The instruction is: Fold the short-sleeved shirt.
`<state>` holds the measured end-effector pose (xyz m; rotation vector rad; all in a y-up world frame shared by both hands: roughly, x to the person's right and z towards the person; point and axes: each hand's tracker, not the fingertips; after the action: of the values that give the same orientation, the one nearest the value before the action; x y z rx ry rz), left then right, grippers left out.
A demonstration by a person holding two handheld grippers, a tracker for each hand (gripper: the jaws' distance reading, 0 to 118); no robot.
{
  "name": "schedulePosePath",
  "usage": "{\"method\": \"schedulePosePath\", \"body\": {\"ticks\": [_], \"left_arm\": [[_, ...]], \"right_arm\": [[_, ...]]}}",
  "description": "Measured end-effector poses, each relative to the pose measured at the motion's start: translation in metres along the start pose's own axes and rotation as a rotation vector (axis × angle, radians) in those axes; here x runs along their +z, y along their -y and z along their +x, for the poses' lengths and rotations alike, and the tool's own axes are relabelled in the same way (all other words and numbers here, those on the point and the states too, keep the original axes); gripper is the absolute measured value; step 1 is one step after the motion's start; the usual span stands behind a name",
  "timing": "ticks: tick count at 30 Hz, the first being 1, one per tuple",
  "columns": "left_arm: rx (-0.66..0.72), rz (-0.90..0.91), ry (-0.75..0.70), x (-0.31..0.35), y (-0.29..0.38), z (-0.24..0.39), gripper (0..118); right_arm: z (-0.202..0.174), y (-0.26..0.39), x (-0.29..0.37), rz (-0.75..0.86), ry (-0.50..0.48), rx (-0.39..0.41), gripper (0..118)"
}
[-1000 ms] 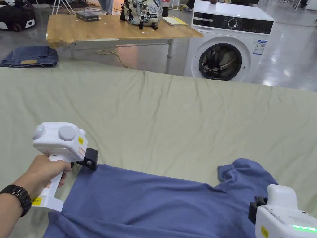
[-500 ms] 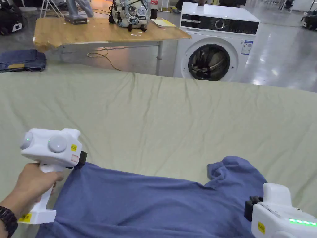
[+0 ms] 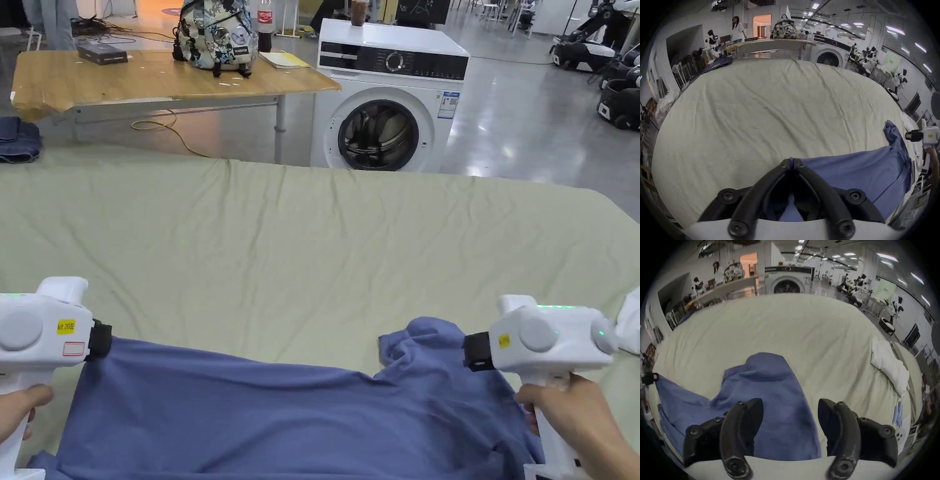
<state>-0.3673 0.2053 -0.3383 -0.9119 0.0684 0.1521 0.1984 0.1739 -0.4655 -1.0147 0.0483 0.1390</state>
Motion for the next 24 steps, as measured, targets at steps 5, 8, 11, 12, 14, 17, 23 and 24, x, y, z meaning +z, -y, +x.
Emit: {"method": "schedulePosePath", "body": {"ticks": [5,8,11,12,14,17,23,24], "left_arm": [[0.007,-0.005,-0.004,-0.004,0.002,0.001,0],[0.015,-0.012,-0.007,-0.008,0.002,0.001,0],[0.012,-0.017,-0.016,-0.01,0.002,0.002,0],[0.012,-0.015,-0.017,-0.01,0.002,0.002,0],[0.015,-0.017,-0.02,-0.01,0.002,0.002,0],[0.016,-0.017,-0.023,-0.01,0.003,0.002,0],[0.022,0.004,-0.013,0.001,0.007,0.0,0],[0.022,0.005,-0.012,0.004,0.009,0.0,0]], "right_arm": [[-0.007,-0.011,-0.032,-0.05,0.002,0.014,72],[-0.006,-0.012,-0.049,-0.106,0.038,0.012,67],[-0.004,-0.011,-0.05,-0.095,-0.006,-0.05,43],[-0.005,-0.011,-0.049,-0.083,0.001,-0.054,22],[-0.009,-0.008,-0.047,-0.059,0.012,-0.018,0],[-0.006,-0.004,-0.039,-0.04,0.015,-0.004,0],[-0.005,0.017,0.022,0.037,-0.032,-0.068,0],[-0.007,0.022,0.032,0.056,-0.028,-0.06,0]]}}
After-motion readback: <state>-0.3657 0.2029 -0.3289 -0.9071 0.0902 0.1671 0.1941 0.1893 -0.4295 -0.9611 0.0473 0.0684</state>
